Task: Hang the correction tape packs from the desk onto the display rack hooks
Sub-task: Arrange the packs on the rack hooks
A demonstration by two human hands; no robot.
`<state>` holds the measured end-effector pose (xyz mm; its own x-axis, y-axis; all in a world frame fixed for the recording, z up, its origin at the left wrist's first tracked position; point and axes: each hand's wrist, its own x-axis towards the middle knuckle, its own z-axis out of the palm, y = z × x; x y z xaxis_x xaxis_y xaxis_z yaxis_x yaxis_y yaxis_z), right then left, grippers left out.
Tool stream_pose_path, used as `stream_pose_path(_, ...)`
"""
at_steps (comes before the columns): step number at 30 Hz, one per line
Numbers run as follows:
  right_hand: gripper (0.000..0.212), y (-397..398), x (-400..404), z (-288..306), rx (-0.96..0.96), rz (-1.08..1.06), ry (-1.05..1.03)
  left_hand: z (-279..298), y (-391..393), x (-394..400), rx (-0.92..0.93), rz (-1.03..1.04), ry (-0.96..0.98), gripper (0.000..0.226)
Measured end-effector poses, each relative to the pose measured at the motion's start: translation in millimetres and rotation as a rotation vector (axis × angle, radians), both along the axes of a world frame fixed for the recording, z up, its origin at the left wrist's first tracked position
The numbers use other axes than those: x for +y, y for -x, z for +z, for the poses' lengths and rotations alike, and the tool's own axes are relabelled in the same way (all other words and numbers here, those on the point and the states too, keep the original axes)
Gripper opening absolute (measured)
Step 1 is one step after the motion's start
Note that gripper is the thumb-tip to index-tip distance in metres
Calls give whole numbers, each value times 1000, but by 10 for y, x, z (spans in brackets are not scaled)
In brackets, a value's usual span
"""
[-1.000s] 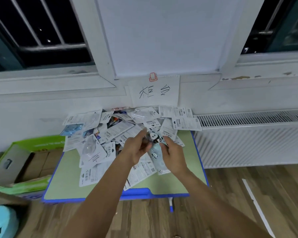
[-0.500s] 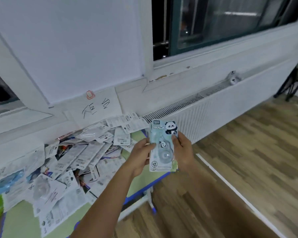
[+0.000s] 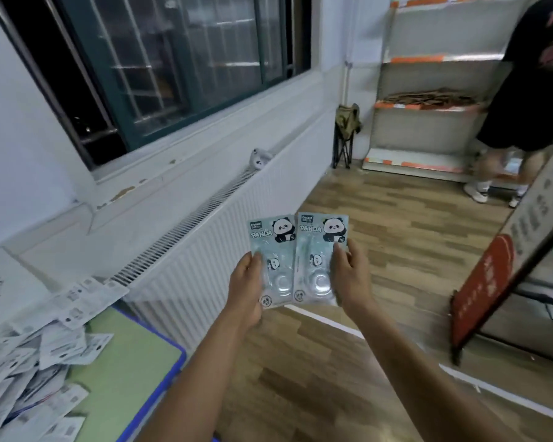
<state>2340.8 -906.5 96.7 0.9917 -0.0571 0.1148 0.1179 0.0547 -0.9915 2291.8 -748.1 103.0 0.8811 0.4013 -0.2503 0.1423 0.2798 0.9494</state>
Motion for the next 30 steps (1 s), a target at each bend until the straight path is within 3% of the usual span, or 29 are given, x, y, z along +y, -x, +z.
stream_pose_path(9,16,-173,-2224,62,-124,-275,258,33,-537,-2102,-116,-278,-195,18)
stream_pose_path(14,14,-160,-3395,94,-122,-446,331,21,-796,-3333,-123,-422,-215,26)
stream_pose_path(21,7,-133,-4788,75,-41,-707,316,42,-1115,-4820,-111,-649,-192,23)
stream_pose_path(30,7,-432,-6253,111,4,-911,270,77,-1791,-6497,-242,-880,-230,21)
